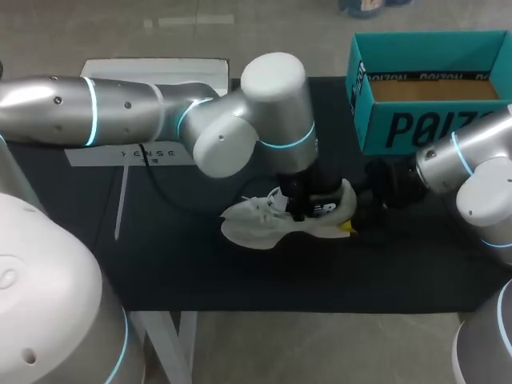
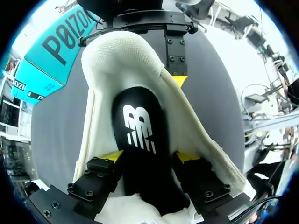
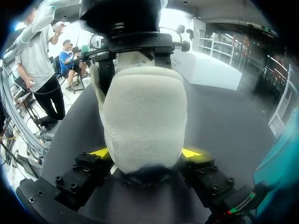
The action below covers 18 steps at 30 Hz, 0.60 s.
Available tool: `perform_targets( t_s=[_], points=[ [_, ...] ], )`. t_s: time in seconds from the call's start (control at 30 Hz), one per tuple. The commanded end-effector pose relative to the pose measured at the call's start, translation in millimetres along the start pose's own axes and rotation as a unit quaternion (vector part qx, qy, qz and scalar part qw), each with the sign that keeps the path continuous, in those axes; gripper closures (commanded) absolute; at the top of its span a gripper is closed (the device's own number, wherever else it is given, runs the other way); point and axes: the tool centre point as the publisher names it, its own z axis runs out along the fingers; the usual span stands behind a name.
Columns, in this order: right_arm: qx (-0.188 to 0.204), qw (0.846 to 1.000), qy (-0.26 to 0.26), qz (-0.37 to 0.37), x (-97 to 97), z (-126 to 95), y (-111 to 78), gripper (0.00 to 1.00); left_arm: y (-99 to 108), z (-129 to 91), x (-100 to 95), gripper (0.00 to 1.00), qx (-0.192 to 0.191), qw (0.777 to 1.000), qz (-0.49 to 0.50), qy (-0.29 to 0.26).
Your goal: Take the shoe out of the shoebox, open the shoe tongue, remove and reinsert the insole, then place the shoe into the shoebox
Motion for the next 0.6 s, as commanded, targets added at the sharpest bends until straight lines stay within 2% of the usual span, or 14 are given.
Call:
perform_targets(
  t_s=[0.03,0.1,0.13,0.2,0.33,0.4,0.43,0.47,0.6],
  points=[
    [0.002,1.000,0.000,0.001,0.0,6.9,-1.9,1.00,-5.7,22.5,-2.7,0.42,-0.027,0.998,-0.010,-0.047],
    [0.002,1.000,0.000,0.001,0.0,6.9,-1.9,1.00,-6.1,21.1,-4.4,0.45,-0.044,0.997,-0.016,-0.068],
    [0.002,1.000,0.000,0.001,0.0,6.9,-1.9,1.00,-6.2,20.8,-5.5,0.50,-0.051,0.996,-0.015,-0.072],
    [0.002,1.000,0.000,0.001,0.0,6.9,-1.9,1.00,-5.6,20.8,-8.1,0.51,-0.060,0.995,-0.021,-0.082],
    [0.002,1.000,0.000,0.001,0.0,6.9,-1.9,1.00,-1.7,21.6,-13.6,0.55,-0.057,0.995,-0.027,-0.083],
    [0.002,1.000,0.000,0.001,0.0,6.9,-1.9,1.00,-0.8,21.4,-14.5,0.65,-0.057,0.994,-0.028,-0.084],
    [0.002,1.000,0.000,0.001,0.0,6.9,-1.9,1.00,-0.7,21.4,-14.6,0.85,-0.057,0.994,-0.029,-0.085],
    [0.002,1.000,0.000,0.001,0.0,6.9,-1.9,1.00,-0.5,21.5,-14.8,1.00,-0.057,0.994,-0.029,-0.086],
    [0.002,1.000,0.000,0.001,0.0,6.9,-1.9,1.00,0.7,25.3,-16.4,1.00,-0.057,0.995,-0.029,-0.083]
  ],
)
